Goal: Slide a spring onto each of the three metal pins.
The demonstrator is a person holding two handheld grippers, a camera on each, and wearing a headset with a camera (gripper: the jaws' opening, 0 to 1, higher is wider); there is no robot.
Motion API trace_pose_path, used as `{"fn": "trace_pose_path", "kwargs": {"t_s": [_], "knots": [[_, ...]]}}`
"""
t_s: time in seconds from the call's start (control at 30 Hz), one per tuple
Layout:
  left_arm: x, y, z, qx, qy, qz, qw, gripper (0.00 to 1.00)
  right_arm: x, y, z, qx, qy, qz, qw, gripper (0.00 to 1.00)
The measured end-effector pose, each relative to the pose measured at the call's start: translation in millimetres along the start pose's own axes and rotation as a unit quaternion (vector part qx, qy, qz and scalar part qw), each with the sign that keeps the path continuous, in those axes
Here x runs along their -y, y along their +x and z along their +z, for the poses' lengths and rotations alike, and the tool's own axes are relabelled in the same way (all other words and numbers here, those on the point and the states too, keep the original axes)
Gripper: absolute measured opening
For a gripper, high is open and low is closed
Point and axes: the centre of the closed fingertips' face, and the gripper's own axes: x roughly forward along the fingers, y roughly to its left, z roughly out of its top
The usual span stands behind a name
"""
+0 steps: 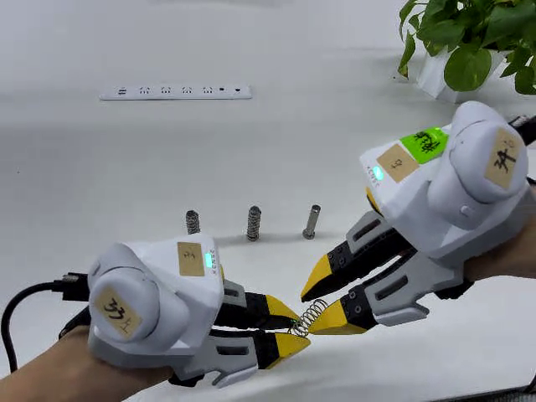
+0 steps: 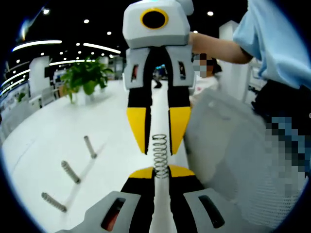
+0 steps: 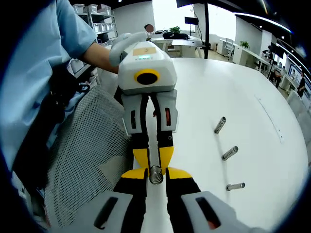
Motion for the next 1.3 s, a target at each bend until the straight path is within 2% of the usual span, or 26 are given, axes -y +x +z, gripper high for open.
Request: {"fn": "trace_pose_path", "kwargs": {"t_s": [0.27, 0.57, 1.3], "knots": [[-1.1, 0.6, 1.4, 0.002, 0.0, 0.002, 1.0, 0.09, -2.7, 5.8, -4.7, -0.027, -0.02, 0.023, 0.9992, 0.15], [1.0, 1.6, 2.7, 0.0, 0.003, -0.006, 1.0, 0.09, -5.9, 9.0, -6.2, -0.034, -0.018, 0.036, 0.9986, 0.14], [1.2, 2.3, 1.7, -0.005, 0.005, -0.01, 0.9999, 0.09, -6.4, 12.2, -10.1, -0.054, -0.03, 0.047, 0.9969, 0.13]]}}
